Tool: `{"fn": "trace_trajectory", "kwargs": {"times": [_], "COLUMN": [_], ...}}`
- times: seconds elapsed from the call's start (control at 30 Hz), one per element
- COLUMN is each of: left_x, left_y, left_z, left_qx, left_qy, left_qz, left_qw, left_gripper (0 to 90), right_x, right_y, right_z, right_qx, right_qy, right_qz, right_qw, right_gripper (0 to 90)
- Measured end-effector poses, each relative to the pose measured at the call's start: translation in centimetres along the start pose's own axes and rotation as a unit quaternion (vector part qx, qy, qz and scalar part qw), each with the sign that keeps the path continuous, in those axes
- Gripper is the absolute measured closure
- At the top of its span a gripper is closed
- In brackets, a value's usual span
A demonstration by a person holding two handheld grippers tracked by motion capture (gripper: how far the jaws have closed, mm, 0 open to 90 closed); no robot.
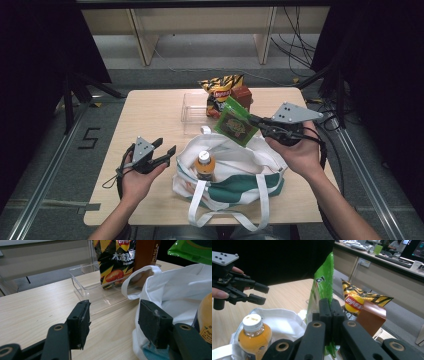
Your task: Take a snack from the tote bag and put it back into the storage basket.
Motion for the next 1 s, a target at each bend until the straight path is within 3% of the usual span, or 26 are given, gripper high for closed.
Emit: {"fn": "trace_trajectory", "kwargs": {"times": [0.5,0.57,0.63,0.77,0.9,1.0], "left_x": [-0.1,0.0,0.0,0.0,0.0,0.0], "left_y": [0.0,0.0,0.0,0.0,0.0,0.0], "left_z": [0.0,0.0,0.1,0.0,0.0,0.0], "left_qx": [0.000,-0.001,-0.002,0.000,0.000,0.000], "left_qy": [0.002,0.001,0.001,0.001,0.001,0.002], "left_qz": [-0.001,-0.001,-0.001,-0.001,-0.001,-0.001], "left_qw": [1.0000,1.0000,1.0000,1.0000,1.0000,1.0000], "left_gripper": [42.2,42.2,42.3,42.3,42.3,42.2], "right_x": [-1.2,-1.2,-1.5,-1.7,-2.2,-2.4], "right_y": [-1.2,-1.6,-1.9,-2.7,-3.4,-3.9], "right_z": [0.9,1.0,1.2,1.6,2.1,2.2], "right_qx": [-0.003,0.000,0.001,0.001,0.002,0.005], "right_qy": [0.001,-0.007,0.003,-0.004,0.012,0.004], "right_qz": [-0.009,-0.004,-0.008,-0.005,-0.012,-0.010], "right_qw": [1.0000,1.0000,1.0000,1.0000,0.9999,0.9999], "right_gripper": [90.0,90.0,90.0,90.0,90.0,90.0]}}
Point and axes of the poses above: each handheld gripper's, and its own axes: y roughly backward along the jaws, z roughly out of its top, x roughly to its left, the point moved 8 cm from there along -y, roughly forward along the jaws, and after that the axes turned 10 degrees about z, right-handed, at the moved point
